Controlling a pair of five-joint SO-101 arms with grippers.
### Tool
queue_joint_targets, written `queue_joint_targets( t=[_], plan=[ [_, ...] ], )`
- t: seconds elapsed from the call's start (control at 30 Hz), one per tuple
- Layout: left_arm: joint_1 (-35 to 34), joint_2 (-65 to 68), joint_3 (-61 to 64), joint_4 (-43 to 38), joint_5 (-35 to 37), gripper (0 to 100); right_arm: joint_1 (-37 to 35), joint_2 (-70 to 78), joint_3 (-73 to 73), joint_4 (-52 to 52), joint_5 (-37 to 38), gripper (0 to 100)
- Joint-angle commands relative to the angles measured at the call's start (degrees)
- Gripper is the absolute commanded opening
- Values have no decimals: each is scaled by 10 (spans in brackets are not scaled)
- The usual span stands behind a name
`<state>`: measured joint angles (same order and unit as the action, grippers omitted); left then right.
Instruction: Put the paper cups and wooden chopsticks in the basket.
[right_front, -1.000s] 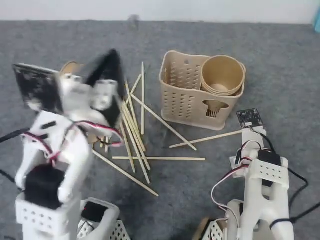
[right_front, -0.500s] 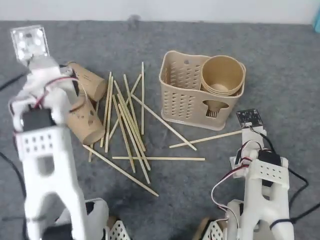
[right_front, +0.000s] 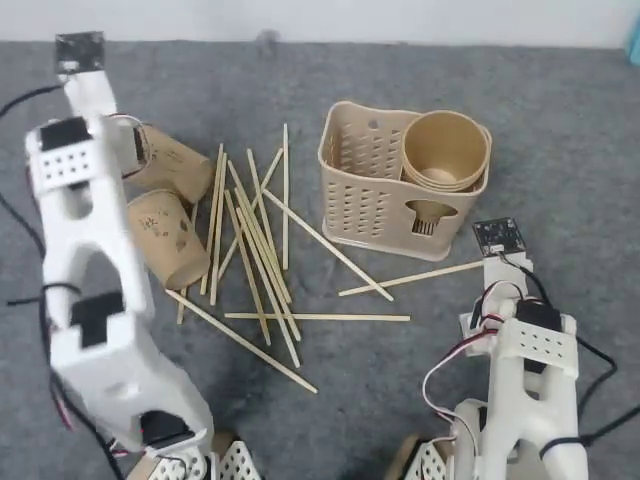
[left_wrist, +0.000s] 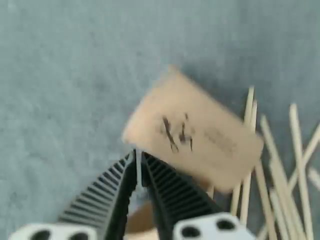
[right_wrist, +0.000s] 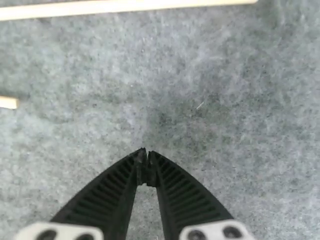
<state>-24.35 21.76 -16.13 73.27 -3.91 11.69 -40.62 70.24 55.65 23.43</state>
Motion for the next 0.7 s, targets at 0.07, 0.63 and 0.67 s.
queue_joint_targets(
  t=[0.07,0.63,0.67],
  plan=[
    [3,113,-220,162,-6,13,-7,-17,-2,-4,4,8],
    [-4,244,-292,274,-11,13,-7,-17,-3,-4,4,8],
    [-3,231,-269,274,-11,13,-7,-17,-3,-4,5,8]
  ],
)
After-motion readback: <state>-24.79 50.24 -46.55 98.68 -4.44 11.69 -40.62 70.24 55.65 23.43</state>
